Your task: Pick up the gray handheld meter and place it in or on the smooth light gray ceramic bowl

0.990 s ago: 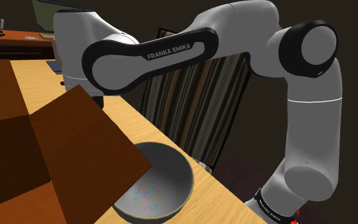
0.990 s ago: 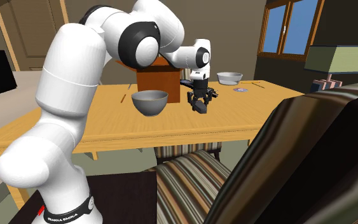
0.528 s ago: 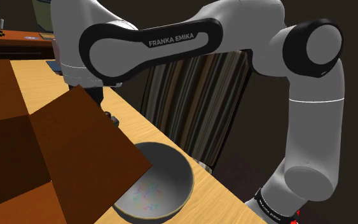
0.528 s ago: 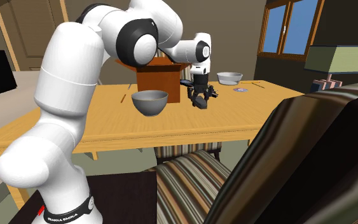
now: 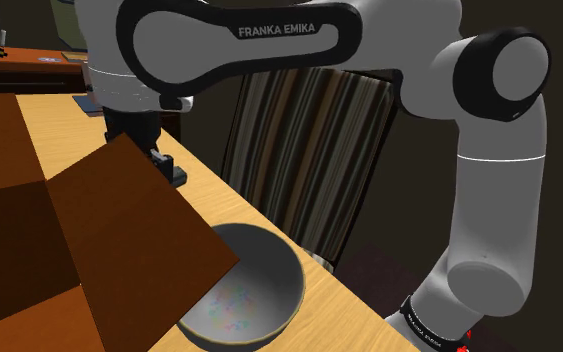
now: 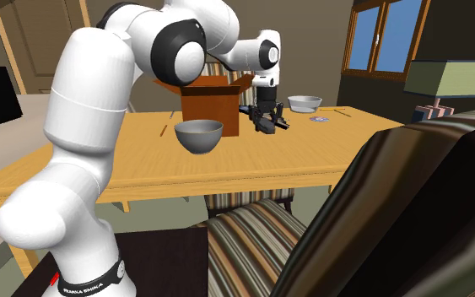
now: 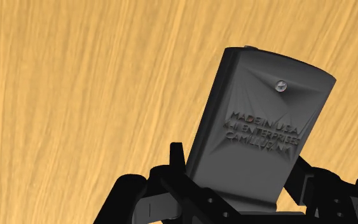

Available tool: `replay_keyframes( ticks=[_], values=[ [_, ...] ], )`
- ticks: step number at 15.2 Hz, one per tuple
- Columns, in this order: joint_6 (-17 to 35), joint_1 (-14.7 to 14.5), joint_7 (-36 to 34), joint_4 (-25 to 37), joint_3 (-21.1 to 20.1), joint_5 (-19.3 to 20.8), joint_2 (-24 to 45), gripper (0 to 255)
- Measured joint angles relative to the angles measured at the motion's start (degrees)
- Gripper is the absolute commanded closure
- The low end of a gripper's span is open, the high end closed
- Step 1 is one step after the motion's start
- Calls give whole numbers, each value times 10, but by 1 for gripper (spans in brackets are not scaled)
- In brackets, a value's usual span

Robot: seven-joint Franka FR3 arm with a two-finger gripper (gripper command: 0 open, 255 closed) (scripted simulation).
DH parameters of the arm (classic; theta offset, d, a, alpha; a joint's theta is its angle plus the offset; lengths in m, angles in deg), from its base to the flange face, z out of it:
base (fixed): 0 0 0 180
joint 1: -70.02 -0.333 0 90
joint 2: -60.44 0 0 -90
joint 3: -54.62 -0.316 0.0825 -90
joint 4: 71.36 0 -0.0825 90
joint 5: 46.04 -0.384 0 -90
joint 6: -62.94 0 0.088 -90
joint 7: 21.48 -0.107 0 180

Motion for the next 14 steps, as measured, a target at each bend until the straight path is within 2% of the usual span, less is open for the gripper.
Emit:
replay_keyframes(
  ticks=[14],
  values=[
    [-107,-22,13,112,-4,-4,0,255]
  ],
)
